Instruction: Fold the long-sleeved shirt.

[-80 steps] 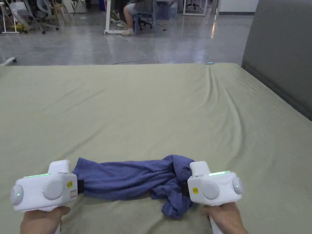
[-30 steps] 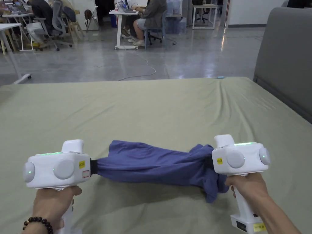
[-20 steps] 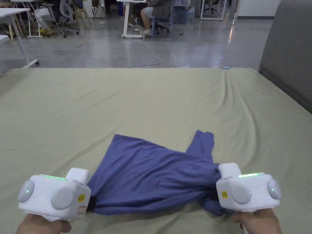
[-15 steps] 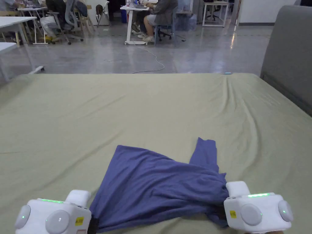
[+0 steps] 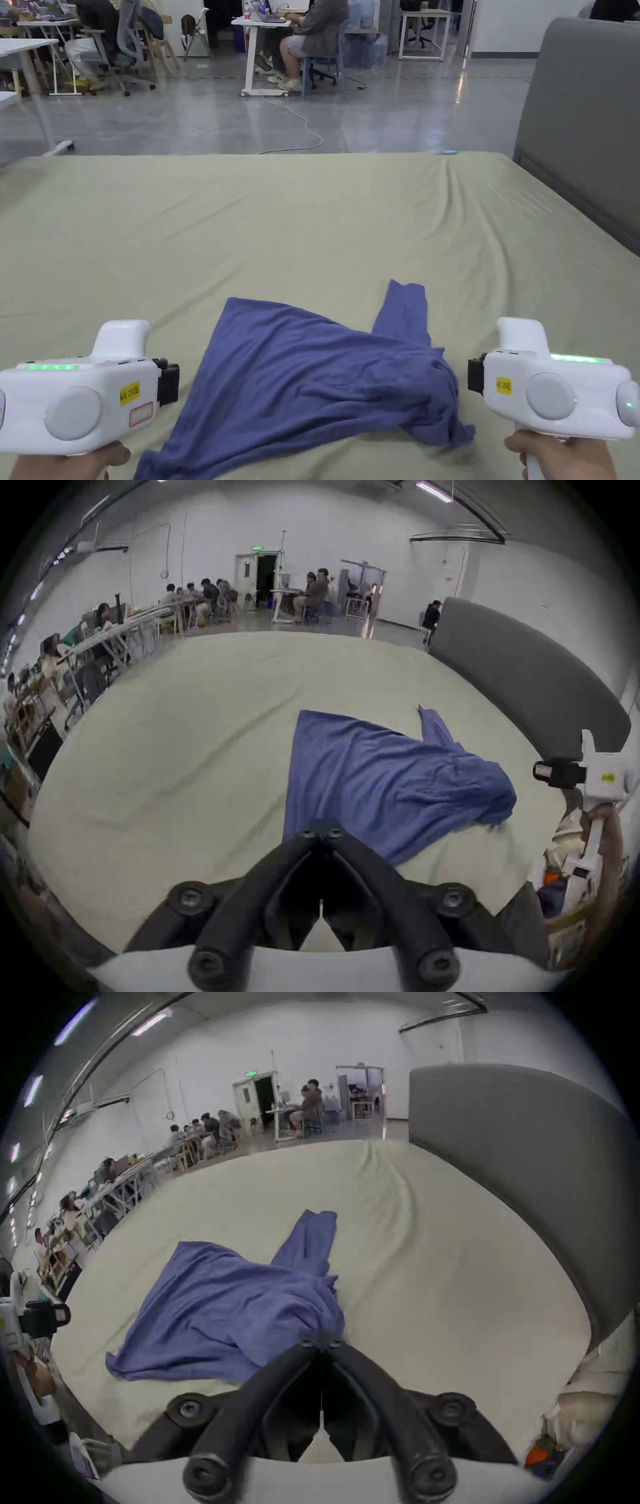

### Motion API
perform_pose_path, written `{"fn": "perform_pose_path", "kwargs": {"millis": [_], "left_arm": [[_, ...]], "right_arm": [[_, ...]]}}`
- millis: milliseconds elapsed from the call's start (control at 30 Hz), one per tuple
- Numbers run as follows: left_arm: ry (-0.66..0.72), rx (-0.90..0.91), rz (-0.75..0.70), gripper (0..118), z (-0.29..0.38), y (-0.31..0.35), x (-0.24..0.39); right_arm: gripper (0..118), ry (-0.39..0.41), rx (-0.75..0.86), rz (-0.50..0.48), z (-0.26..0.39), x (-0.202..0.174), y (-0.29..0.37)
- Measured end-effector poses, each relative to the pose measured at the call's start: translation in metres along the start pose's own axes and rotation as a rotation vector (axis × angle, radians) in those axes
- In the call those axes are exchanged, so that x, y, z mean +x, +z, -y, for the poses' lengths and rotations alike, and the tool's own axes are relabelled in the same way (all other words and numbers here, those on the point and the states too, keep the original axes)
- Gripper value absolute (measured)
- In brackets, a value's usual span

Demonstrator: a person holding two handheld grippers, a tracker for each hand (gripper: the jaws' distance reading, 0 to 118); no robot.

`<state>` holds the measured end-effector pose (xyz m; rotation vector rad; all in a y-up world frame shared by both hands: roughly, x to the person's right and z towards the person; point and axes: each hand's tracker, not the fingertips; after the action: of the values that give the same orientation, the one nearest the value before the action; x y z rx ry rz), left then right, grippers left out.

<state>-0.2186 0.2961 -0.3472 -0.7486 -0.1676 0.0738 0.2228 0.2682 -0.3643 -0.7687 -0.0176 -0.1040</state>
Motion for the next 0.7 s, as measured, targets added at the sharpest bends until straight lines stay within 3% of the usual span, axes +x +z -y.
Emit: {"fn": "perform_pose_path", "kwargs": {"millis": [67,233,267,300,333,367,467,600,700], "left_arm": [[0.018,-0.017,0.067,0,-0.014,-0.013,0.004],[-0.017,-0.006,0.055,0,-0.074,-0.083,0.012],[-0.016,-0.009,0.059,12,-0.087,-0.105,0.010],[-0.011,-0.026,0.055,46,-0.102,-0.130,0.006],[-0.001,-0.069,0.045,102,-0.115,-0.160,0.003],[0.008,-0.117,0.011,118,-0.125,-0.190,-0.001],[-0.030,-0.102,-0.051,118,-0.135,-0.254,-0.006],[-0.046,-0.257,-0.120,118,-0.133,-0.320,-0.012],[-0.092,-0.326,-0.159,101,-0.125,-0.343,-0.011]], "right_arm": [[0,0.005,-0.010,-0.035,0.003,0.009,-0.002],[0,-0.002,-0.036,-0.038,0.004,0.007,-0.021],[0,-0.004,-0.039,-0.040,0.003,0.009,-0.024],[0,-0.010,-0.043,-0.042,0.003,0.012,-0.026],[0,-0.024,-0.045,-0.046,0.002,0.015,-0.028],[0,-0.036,-0.046,-0.049,0.001,0.009,-0.031],[0,-0.049,-0.051,-0.052,-0.001,0.014,-0.035],[0,-0.049,-0.063,-0.052,-0.005,0.016,-0.040],[0,-0.061,-0.069,-0.052,-0.013,0.019,-0.047]]}}
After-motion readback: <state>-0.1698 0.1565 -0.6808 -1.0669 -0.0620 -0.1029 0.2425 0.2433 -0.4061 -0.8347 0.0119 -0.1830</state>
